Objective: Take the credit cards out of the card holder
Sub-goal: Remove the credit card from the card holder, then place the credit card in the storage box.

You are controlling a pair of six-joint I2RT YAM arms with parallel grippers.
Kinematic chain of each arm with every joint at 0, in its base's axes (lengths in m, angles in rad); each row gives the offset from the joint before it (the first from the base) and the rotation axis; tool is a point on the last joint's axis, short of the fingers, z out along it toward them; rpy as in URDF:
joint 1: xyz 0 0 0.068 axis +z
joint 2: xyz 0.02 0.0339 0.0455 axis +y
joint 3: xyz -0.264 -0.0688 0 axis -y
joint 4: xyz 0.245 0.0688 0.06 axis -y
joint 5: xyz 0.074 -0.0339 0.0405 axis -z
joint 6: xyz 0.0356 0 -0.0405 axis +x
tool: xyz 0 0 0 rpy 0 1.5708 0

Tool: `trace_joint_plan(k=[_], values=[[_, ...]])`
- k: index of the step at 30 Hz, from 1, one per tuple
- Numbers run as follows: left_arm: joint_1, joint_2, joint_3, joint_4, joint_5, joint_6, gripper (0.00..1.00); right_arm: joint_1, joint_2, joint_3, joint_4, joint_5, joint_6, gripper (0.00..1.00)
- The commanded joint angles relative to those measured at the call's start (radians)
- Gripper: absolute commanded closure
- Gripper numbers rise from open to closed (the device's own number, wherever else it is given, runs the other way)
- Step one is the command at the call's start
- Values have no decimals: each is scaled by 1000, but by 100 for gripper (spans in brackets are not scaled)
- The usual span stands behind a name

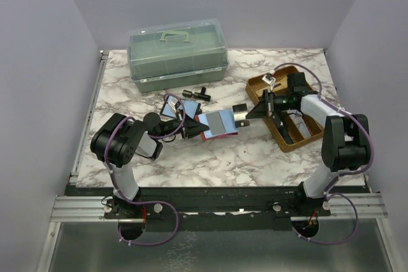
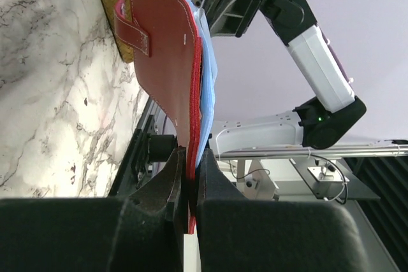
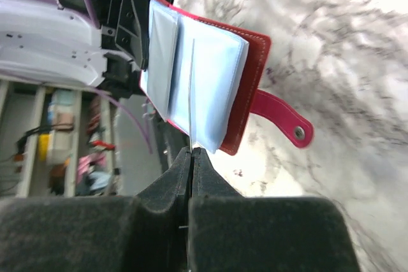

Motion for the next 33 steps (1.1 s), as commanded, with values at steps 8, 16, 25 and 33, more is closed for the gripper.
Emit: trace_joint_plan(k=[8, 16, 25, 33], values=[[7, -34, 5, -33, 50, 98, 100, -212, -195, 55, -230, 156, -306, 100], [6, -125, 17, -226, 48, 198, 100, -358, -195, 135, -357, 252, -431, 100], [1, -288, 13, -525, 31, 350, 100, -376, -80, 351, -521, 437, -606, 100], [-19, -416, 4, -729, -6, 448, 100, -375, 97, 522, -737, 513, -755, 100]])
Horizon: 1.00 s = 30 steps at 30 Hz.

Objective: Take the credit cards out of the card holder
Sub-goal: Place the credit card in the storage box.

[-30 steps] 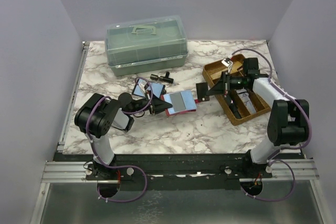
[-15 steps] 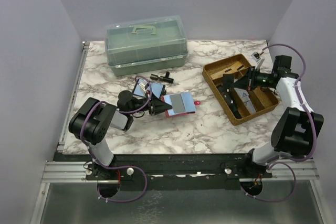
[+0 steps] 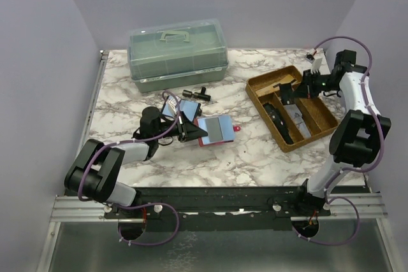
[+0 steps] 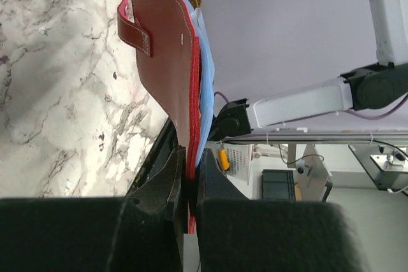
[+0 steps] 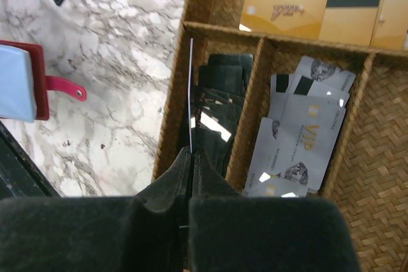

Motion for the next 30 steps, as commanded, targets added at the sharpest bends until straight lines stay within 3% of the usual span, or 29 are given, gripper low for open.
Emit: trace_joint_plan(k=[1, 17, 25, 27, 30], values=[[-16, -63, -2, -130, -30, 86, 100, -3, 78, 51, -172, 92, -125, 100], [-86, -62, 34, -167, -76, 107, 100, 100, 105, -91, -162, 172, -105, 97], [-115, -74, 53, -208, -119, 112, 100, 107, 21, -30, -62, 373, 13, 52], [-122, -75, 61, -231, -144, 116, 100, 108, 1, 17, -70, 354, 20, 48], [-136, -79, 74, -271, -181, 119, 100, 122, -7, 67, -124, 187, 6, 47]])
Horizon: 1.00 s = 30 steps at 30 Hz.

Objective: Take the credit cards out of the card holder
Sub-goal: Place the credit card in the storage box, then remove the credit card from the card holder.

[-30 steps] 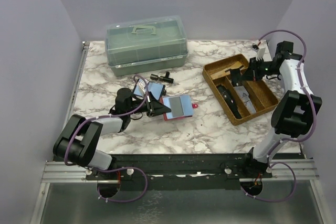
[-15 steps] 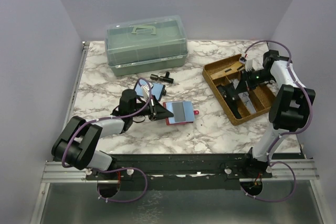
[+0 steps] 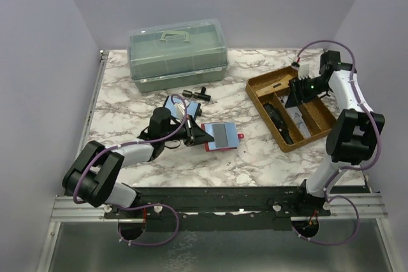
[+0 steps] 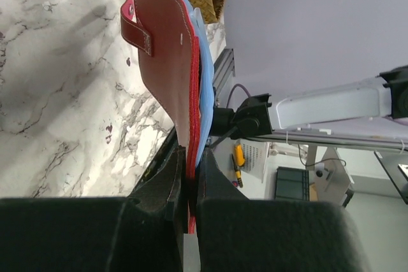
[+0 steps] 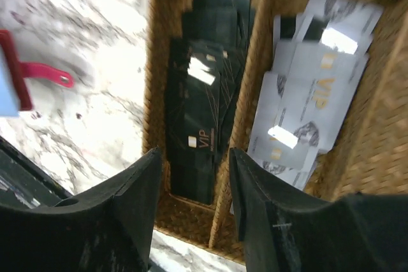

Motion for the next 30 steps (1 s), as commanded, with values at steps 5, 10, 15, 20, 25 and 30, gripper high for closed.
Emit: trace_joint_plan(k=[5, 10, 15, 20, 25, 30], values=[[-42, -32, 76, -135, -157, 28, 100, 234, -139, -54, 54, -525, 51, 46], [-80, -30, 144, -249, -252, 37, 100, 510, -198, -204, 350, -555, 301, 34], [-108, -45, 204, -370, -343, 50, 100, 565, -111, -168, 396, -387, 436, 30], [-121, -74, 254, -497, -420, 46, 100, 575, -85, -206, 445, -369, 497, 25], [-130, -84, 317, -624, -468, 19, 100, 616, -89, -223, 451, -324, 471, 20], [-132, -62, 356, -646, -462, -6, 100, 686, -79, -205, 451, -221, 460, 13]])
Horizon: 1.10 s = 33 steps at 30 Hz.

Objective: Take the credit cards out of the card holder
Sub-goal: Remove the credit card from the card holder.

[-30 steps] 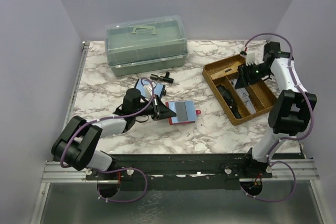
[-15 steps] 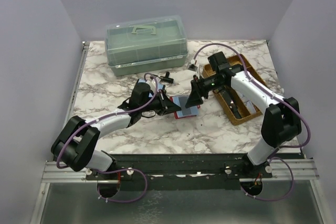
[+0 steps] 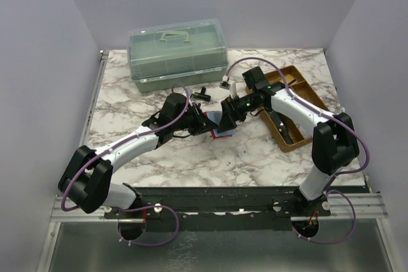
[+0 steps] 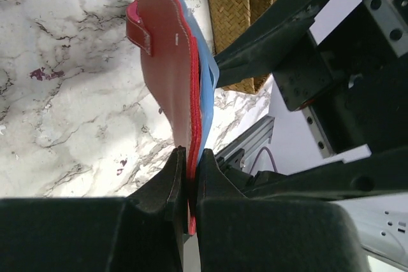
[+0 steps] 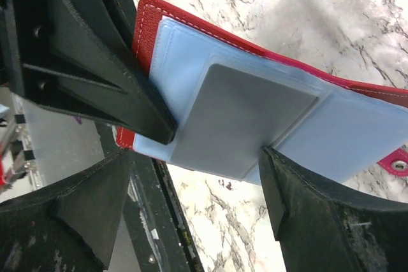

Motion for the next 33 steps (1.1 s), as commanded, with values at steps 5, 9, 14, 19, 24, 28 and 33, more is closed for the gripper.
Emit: trace_joint_plan(k=[5, 9, 14, 19, 24, 28, 33], values=[[-6, 15, 80, -59, -8, -19, 100, 74, 44, 34, 6, 226, -9, 12], [-7, 16, 80, -59, 8, -8, 100, 76, 50, 35, 6, 260, 4, 17], [-5, -3, 50, -59, 18, 10, 100, 76, 31, 7, 24, 224, 28, 21], [4, -37, 16, -59, 26, 16, 100, 75, 28, -5, 29, 200, 33, 28], [12, -54, -2, -59, 36, 20, 100, 71, 23, -6, 32, 70, 54, 17], [12, -57, -1, -58, 48, 23, 100, 55, 42, -6, 43, 30, 85, 16], [12, -55, -2, -57, 66, 28, 100, 16, 61, 0, 57, -58, 116, 16]])
